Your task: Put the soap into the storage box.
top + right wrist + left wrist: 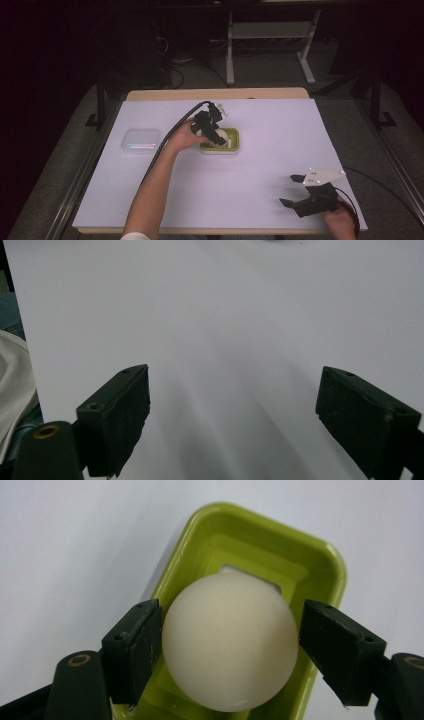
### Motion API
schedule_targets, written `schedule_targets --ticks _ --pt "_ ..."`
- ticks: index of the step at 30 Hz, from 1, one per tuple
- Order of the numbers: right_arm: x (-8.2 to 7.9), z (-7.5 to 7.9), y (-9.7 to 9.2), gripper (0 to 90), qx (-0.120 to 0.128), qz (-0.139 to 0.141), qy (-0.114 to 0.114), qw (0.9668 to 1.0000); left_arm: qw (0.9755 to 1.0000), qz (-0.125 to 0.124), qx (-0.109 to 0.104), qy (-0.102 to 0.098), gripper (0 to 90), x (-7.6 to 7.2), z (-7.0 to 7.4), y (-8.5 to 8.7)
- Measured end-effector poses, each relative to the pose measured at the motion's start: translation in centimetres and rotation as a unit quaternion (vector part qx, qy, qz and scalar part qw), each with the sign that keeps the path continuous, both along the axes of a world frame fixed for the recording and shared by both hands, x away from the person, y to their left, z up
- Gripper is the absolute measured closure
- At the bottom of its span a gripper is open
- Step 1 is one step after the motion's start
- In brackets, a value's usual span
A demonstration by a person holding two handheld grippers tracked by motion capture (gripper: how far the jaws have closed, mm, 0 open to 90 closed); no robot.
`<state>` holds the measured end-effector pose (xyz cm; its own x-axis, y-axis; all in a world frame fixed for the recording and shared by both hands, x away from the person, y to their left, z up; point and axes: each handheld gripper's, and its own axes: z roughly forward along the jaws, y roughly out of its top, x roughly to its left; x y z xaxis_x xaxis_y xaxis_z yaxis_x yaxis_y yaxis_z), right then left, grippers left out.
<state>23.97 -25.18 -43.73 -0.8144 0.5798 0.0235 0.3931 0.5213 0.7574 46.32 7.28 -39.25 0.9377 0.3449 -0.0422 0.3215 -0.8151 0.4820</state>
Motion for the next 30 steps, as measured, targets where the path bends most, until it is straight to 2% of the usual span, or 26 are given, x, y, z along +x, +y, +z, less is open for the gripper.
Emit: schedule_targets --ticks 3,11,15,23,30 --pt "0.0 0.0 0.1 13.4 0.002 0.001 0.0 1.0 1.0 -0.003 -0.004 -0.008 25.0 -0.3 0.5 0.1" --pt "-0.1 0.0 0.1 13.3 0.001 -0.001 0.003 1.0 0.9999 -0.001 -0.014 0.001 24.2 -0.5 1.3 0.8" --pt "-0.1 0.0 0.1 13.4 0.001 -0.001 0.002 1.0 0.9994 0.002 -0.035 0.0 23.5 -0.8 1.9 1.3" --pt "-0.1 0.0 0.2 13.3 0.002 -0.001 0.0 1.0 0.9992 -0.003 -0.037 -0.011 23.5 -1.6 2.5 2.0" --pt "0.1 -0.1 0.2 13.4 0.003 -0.001 0.0 1.0 0.9989 -0.003 -0.045 -0.011 23.7 -2.5 2.5 2.8"
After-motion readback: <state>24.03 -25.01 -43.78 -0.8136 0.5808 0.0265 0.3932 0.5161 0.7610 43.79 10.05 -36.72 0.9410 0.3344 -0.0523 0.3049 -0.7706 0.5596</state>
